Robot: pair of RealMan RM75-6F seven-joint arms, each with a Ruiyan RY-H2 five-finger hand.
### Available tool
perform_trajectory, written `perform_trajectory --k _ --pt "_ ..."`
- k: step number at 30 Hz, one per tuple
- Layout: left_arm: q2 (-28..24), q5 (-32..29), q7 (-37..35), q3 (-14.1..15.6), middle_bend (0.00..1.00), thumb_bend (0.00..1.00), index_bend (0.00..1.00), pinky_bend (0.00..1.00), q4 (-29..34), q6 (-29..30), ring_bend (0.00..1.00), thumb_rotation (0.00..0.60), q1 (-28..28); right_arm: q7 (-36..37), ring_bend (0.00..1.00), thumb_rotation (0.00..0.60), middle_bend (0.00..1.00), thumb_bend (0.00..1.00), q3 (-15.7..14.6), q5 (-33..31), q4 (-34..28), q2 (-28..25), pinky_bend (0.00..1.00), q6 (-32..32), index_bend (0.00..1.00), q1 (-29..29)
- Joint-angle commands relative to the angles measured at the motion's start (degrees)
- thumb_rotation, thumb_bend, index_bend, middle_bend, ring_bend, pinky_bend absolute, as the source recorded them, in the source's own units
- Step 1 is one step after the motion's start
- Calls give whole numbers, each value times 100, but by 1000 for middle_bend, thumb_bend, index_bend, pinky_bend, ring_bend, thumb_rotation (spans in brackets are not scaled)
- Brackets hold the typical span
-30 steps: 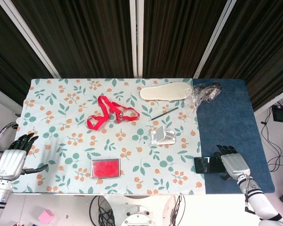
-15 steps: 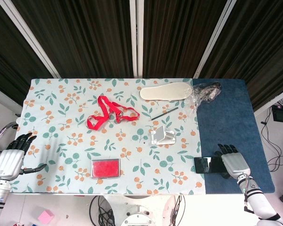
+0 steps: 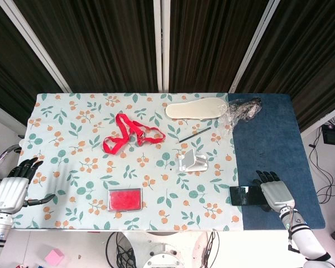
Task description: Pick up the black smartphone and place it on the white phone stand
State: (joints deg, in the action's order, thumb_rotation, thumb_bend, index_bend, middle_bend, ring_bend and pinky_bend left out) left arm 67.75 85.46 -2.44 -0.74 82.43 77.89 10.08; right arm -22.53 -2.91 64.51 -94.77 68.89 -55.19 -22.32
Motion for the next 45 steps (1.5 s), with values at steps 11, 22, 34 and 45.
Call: perform_trajectory --k 11,22,34,45 --pt "-16 0 -20 6 64 0 102 195 1 9 61 281 -12 26 0 600 3 177 -1 114 3 67 0 -166 618 59" --pt "1 -18 -24 14 64 0 102 194 -16 -28 61 284 -8 398 23 600 148 212 42 586 -4 4 8 -525 758 211" --pt "63 -71 -81 41 63 0 102 195 -96 -116 62 284 -14 -2 309 600 327 302 61 575 -59 -32 382 -651 787 238" --pt "103 -57 -148 63 64 0 102 195 -166 -140 61 286 -18 20 432 600 426 329 164 688 -397 -349 559 -809 789 250"
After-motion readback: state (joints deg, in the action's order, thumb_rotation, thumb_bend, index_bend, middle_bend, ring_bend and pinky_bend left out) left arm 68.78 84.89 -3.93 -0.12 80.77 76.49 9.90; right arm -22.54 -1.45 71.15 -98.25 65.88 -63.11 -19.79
